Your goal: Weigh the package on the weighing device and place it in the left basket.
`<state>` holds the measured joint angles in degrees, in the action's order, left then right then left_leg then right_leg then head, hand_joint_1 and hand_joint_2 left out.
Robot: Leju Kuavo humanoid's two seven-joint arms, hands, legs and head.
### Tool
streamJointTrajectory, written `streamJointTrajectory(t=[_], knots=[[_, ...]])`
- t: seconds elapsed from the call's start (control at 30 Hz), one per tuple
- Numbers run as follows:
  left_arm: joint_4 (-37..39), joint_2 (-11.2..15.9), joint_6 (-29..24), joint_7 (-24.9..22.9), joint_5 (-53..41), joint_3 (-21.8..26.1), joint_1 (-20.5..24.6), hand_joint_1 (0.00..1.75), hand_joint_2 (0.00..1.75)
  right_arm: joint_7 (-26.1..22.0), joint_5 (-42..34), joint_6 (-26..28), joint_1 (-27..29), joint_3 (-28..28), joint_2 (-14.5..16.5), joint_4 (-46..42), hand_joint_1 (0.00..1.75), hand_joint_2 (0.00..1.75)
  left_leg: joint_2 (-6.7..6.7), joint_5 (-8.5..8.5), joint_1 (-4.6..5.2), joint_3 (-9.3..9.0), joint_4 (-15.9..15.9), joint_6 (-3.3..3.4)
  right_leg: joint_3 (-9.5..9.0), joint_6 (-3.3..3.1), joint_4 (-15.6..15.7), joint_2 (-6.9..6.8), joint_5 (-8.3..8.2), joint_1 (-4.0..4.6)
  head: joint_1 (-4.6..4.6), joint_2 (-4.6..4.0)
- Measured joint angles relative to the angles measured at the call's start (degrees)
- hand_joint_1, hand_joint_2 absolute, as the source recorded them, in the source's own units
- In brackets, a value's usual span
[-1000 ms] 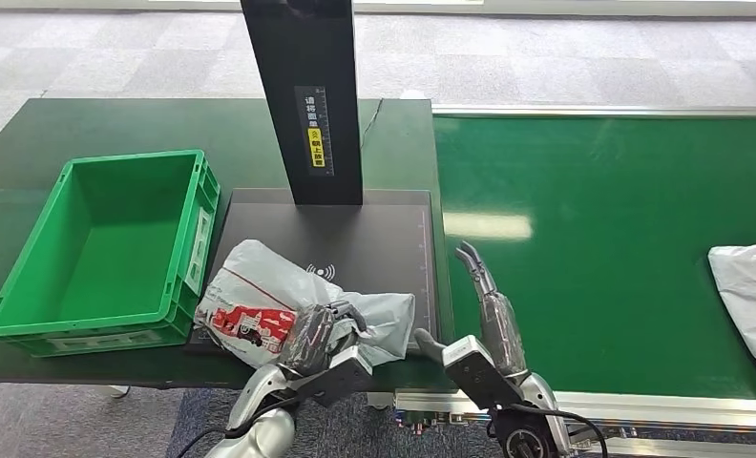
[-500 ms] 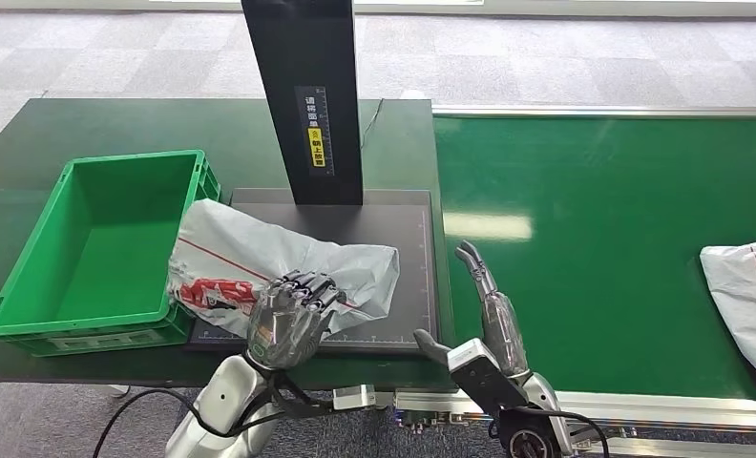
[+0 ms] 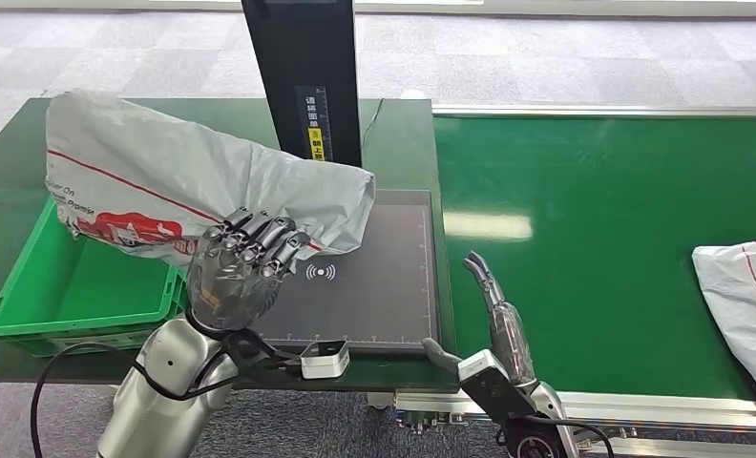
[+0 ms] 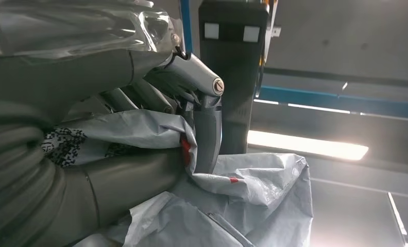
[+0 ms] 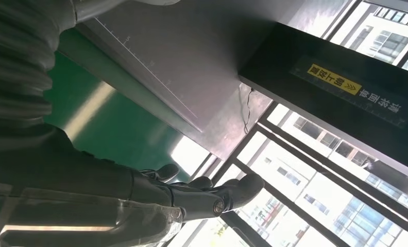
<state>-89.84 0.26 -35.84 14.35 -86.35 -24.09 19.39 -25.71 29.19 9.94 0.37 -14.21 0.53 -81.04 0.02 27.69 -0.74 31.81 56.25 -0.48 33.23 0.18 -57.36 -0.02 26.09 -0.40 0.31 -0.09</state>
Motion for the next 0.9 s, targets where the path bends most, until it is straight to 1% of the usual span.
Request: streamJointTrajectory(t=[0.47,0.63,0.7,0.77,0.9], knots=[[-2.72,1.01,-0.01,-0.03,-0.38,0.01,0.21,1.75,1.75,-0.01,-0.25,0.42,0.02,-0.31,-0.57,0.41,0.00,1.75,0.00,-0.01,0.00,-0.01,0.00,0.00,0.00,0.00,0.00,0.00,0.00,0.00,-0.01,0.00],[-4.37,0.92,-0.01,-0.47,0.00,1.24,2.31,1.75,1.75,-0.30,-1.08,2.58,0.62,-0.36,-0.88,0.85,0.00,1.75,0.00,-0.01,0.00,-0.01,0.00,0.00,-0.01,0.00,0.00,0.00,0.00,0.00,0.00,0.00],[-3.84,0.63,0.00,-2.02,1.21,3.10,3.59,1.75,1.75,-0.20,-1.15,3.66,1.19,-0.38,-0.98,0.89,0.00,1.75,0.00,-0.01,0.00,-0.03,0.00,0.00,-0.01,0.00,0.00,0.00,0.00,0.00,-0.01,0.00],[-1.24,0.30,0.10,-4.90,3.34,5.76,5.60,1.75,1.75,0.47,-0.84,4.77,2.11,-0.36,-1.04,0.56,0.00,1.75,0.00,-0.02,-0.01,-0.06,0.00,-0.01,-0.01,0.00,0.00,-0.01,0.00,0.01,0.00,0.00],[10.40,0.25,2.53,-14.66,5.82,11.53,11.50,1.75,1.75,2.80,0.54,5.36,4.57,-0.30,-1.10,-1.74,0.00,1.75,0.02,-0.05,-0.03,-0.07,0.00,-0.03,-0.02,-0.03,-0.02,0.01,-0.03,0.03,-0.01,0.00]])
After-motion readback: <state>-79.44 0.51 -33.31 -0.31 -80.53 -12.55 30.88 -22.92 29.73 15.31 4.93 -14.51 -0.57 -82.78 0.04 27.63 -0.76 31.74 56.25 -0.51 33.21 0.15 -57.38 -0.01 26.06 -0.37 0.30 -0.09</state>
